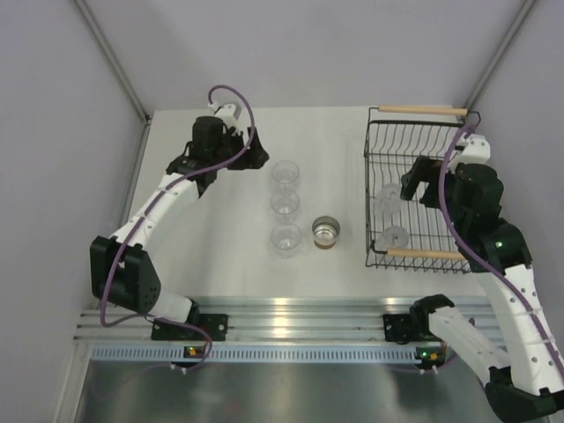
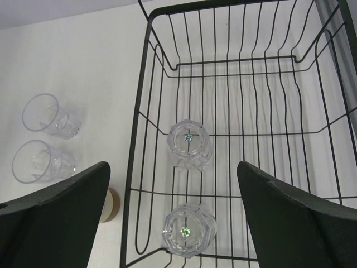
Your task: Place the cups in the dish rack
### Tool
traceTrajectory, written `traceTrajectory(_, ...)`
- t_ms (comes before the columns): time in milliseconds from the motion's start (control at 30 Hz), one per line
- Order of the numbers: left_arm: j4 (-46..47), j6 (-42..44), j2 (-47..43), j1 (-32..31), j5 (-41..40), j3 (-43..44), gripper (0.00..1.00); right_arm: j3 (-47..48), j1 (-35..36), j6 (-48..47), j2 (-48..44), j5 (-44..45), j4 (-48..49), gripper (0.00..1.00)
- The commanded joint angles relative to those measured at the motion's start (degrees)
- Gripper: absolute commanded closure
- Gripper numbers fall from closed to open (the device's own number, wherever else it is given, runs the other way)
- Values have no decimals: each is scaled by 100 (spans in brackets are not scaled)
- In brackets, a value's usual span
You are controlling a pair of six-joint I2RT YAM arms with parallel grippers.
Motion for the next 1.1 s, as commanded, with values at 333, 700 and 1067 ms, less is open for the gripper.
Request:
traceTrajectory(333, -464, 624, 1724, -656, -1620, 1609, 18, 115, -101, -125, -474, -74, 90, 1)
traceTrajectory(700, -543, 712, 2340, -718, -1621, 1706, 18, -60, -110, -116, -536, -30, 99, 1)
traceTrajectory(1067, -543, 686, 2850, -762, -1542, 1697, 22, -192, -127, -116, -562, -21, 108, 1)
